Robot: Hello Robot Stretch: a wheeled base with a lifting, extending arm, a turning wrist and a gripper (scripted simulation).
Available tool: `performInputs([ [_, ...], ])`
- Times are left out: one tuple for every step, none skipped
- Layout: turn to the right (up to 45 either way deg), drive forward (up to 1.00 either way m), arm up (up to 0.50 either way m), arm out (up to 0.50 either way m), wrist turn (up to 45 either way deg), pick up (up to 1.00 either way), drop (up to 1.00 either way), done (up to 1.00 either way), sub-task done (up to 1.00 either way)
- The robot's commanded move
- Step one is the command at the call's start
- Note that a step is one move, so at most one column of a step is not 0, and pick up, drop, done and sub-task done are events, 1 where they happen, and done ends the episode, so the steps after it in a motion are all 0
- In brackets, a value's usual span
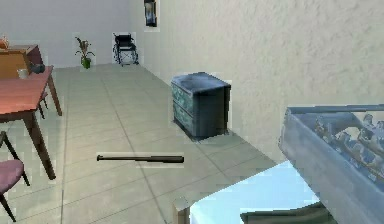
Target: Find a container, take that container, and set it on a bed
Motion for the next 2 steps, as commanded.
performInputs([
  [0.0, 0.00, 0.00, 0.00, 45.0, 0.00, 0.00, 0.00, 0.00],
  [0.0, 0.00, 0.00, 0.00, 33.0, 0.00, 0.00, 0.00, 0.00],
])
